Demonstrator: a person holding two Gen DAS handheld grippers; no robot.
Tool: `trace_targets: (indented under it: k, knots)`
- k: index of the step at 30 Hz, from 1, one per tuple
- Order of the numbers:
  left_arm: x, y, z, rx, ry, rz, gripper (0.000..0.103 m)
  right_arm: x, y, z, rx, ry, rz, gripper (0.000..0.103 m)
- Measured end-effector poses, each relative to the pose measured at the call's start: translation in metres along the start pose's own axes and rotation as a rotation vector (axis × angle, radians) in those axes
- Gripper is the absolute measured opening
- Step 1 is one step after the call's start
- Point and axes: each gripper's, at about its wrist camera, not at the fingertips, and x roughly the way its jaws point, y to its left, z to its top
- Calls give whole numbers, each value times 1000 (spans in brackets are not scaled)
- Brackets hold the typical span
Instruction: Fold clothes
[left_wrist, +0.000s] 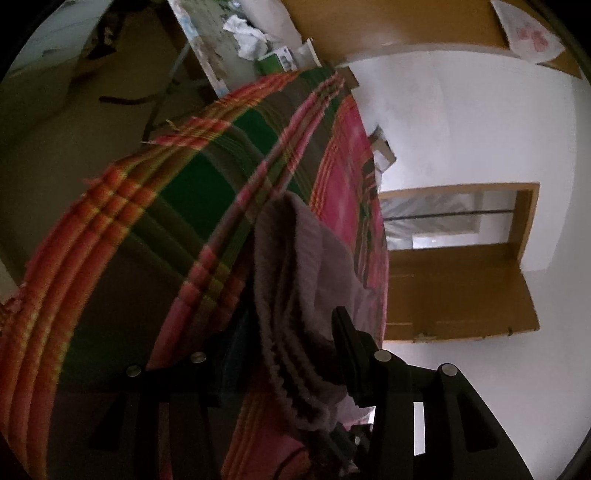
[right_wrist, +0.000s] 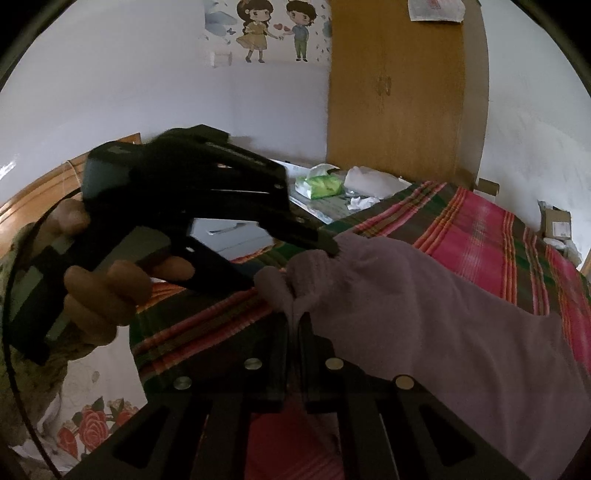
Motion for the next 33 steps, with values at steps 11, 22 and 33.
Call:
trace_targets:
  k: [11, 22, 33]
  knots:
    - [23, -5, 13, 12, 63, 17, 46, 1, 1, 1, -9, -13, 9, 5]
    - [35, -14, 23, 92, 24, 29, 21, 1, 5, 1, -9, -1, 9, 5]
    - [21, -21, 24, 169, -30, 10, 17, 6, 9, 9, 2, 1, 14, 5]
